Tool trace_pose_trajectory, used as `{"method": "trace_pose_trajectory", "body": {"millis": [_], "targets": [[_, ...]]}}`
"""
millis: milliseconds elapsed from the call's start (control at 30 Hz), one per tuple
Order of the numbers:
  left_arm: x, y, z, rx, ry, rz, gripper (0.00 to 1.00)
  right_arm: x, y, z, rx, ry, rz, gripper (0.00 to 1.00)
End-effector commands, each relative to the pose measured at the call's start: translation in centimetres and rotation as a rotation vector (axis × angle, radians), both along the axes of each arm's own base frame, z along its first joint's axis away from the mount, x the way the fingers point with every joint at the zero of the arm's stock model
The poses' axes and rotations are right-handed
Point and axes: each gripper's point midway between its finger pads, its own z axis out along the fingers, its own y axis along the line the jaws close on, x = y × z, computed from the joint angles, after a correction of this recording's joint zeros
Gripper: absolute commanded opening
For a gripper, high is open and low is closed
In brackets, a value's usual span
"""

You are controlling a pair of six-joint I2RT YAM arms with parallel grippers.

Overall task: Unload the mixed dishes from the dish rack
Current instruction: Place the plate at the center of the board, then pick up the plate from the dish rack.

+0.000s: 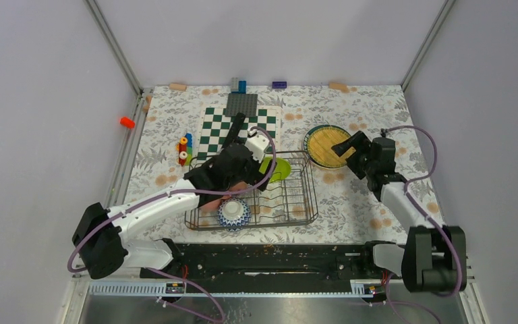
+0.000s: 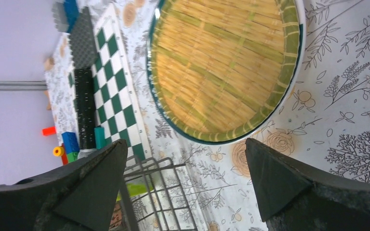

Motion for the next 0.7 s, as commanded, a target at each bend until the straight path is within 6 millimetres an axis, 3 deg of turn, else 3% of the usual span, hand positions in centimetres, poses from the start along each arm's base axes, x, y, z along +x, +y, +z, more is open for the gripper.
{"method": "trace_pose_trajectory", "body": {"millis": [0, 233, 433, 667], "targets": [[1.7, -1.2, 3.0, -0.051, -0.055, -0.093, 0.99, -0.9, -0.7, 3.0, -0.029, -0.113, -0.019, 1.00], [1.1, -2.7, 2.0, 0.004, -0.076, -0.352, 0.96, -3.2, 0.1, 6.9, 0.011, -0.272, 0.010, 1.00], [3.0, -2.8, 1.2, 0.085, -0.041, -0.351, 0.85, -5.2, 0.6, 10.0, 0.017, -0.421, 0.043, 1.00], [4.3, -3.4, -0.7, 0.144, 0.028, -0.369, 0.70, -5.8, 0.9, 10.6, 0.018, -0.441, 0.061, 0.99]]}}
